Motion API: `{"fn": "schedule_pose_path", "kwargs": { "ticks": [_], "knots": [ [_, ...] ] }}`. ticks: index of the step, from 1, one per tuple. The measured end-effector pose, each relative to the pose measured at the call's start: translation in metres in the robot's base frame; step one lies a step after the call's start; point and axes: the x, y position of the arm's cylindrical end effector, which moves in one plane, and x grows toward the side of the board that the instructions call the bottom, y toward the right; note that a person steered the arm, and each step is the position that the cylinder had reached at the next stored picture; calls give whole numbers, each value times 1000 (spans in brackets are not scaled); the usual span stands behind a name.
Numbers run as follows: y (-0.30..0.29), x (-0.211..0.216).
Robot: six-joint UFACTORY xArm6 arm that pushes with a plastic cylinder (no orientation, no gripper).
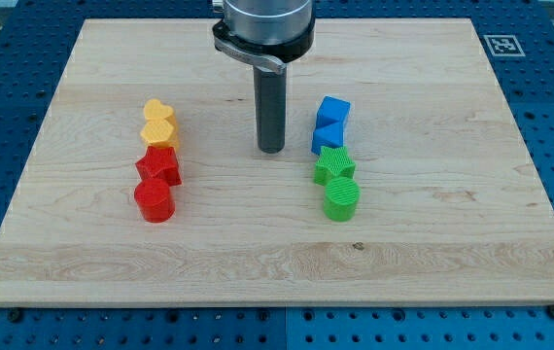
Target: Separate the green blocks and blue blocks away from each other
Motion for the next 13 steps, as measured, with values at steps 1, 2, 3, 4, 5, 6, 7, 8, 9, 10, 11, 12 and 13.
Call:
{"fn": "schedule_pose_path", "kwargs": {
  "ticks": [1,2,3,4,5,6,7,8,9,10,11,12,13],
  "knots": [
    [0,0],
    [9,2],
    [38,11],
    [77,20],
    [115,21],
    [119,29],
    [119,39],
    [119,47],
    [126,33],
    [131,2],
    [125,-18],
    [125,-20],
    [131,5]
  ]
}}
